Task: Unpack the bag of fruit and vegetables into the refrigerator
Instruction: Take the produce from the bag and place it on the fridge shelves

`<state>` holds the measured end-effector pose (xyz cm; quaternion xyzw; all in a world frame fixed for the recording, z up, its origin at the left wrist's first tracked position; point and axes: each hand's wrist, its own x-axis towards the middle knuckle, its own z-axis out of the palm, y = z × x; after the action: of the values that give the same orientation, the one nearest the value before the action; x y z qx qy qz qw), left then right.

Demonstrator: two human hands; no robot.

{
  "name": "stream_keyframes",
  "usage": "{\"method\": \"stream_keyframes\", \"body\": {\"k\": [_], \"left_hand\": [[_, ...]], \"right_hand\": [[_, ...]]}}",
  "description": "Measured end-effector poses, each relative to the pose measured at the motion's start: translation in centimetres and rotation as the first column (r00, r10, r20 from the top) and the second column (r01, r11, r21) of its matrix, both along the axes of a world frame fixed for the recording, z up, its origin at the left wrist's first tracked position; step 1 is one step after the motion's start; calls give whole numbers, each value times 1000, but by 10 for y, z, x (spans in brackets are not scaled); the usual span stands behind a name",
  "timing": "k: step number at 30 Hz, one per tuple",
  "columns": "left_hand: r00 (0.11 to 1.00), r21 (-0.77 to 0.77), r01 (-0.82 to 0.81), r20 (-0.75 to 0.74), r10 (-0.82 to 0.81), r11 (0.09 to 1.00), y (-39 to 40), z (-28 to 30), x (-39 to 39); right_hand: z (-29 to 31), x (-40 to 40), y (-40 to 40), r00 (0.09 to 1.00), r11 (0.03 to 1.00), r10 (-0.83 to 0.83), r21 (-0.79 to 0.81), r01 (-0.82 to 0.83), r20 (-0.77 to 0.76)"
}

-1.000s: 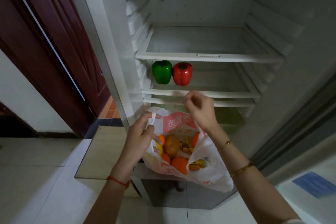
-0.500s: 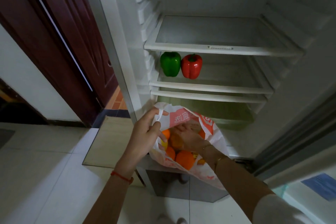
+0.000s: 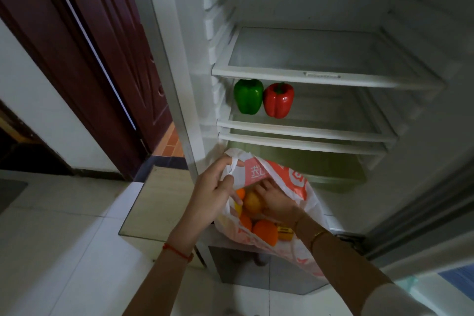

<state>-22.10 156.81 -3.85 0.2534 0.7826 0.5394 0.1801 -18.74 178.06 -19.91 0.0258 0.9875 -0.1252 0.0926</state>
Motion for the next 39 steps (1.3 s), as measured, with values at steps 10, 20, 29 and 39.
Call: {"method": "stream_keyframes", "body": {"k": [10,20,29,39], "left_hand": [[1000,33,20,-20,-20,999,20,-3,-11],[998,51,44,47,-46,998,34,-1,-6],[997,51,29,69,-32,998,27,6,-6],[999,45,10,51,-12,999,20,4,-4]], "right_hand": [[91,38,12,895,800,-359,-582,149,-265],[168,1,58,389,616,-784,-676,404,-483],[176,-50,75,353,524,-840,-451,722,-412],[169,-29,74,251,533,-822,-536,655,-511]]}}
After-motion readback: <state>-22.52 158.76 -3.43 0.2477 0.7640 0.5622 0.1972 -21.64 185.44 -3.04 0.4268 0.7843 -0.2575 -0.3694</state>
